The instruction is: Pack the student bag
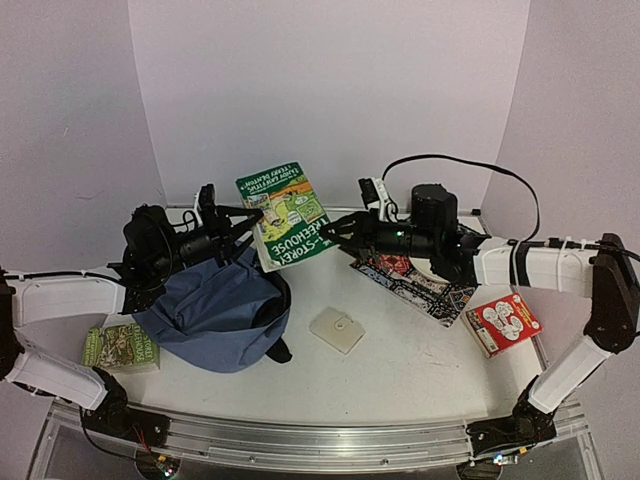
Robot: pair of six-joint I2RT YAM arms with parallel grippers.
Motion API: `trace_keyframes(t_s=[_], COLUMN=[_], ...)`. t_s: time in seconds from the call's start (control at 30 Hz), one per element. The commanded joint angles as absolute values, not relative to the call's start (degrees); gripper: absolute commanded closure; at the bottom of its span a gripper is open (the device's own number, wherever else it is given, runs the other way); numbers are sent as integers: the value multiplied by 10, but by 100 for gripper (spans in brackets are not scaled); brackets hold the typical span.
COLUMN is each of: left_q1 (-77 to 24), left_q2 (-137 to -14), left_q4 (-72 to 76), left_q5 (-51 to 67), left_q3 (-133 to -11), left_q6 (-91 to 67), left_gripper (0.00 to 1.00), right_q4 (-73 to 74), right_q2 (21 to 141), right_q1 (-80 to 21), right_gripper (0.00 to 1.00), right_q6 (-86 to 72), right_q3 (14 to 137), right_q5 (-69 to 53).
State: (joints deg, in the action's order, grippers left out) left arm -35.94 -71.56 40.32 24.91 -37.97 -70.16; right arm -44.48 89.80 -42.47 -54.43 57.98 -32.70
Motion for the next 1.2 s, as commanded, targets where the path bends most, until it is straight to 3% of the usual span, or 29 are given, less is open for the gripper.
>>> trace_keyframes(t_s=[0.0, 0.1, 0.2, 0.23, 0.37, 0.43, 0.5, 0.67, 1.17], left_q1=[-359, -359, -359, -359, -362, -364, -368, -386, -437], left_q2=[-714, -717, -716, -716, -712, -710, -711, -720, -757], left_q4=[450, 451, 451, 451, 455, 459, 465, 489, 586], left_q5=[257, 252, 236, 231, 203, 186, 168, 129, 71], left_q3=[-394, -395, -395, -396, -397, -397, -401, -404, -404], left_q6=[-713, -716, -721, -723, -731, -736, -737, -740, -772], left_gripper=[64, 80, 99, 100, 100, 100, 100, 100, 100], right_q4=[-451, -449, -454, -461, -517, -555, -603, -718, -801], right_q2=[877, 875, 870, 868, 858, 854, 854, 872, 959], right_q1=[-433, -439, -452, -458, -482, -495, -506, -524, -538], right_gripper=[100, 98, 87, 80, 32, 18, 10, 2, 2], right_q6=[-512, -513, -522, -526, -565, -586, -607, -652, -702], right_q3=[602, 598, 588, 583, 543, 517, 490, 455, 498], right_q5=[-310, -295, -267, -256, -203, -169, -146, -123, -133])
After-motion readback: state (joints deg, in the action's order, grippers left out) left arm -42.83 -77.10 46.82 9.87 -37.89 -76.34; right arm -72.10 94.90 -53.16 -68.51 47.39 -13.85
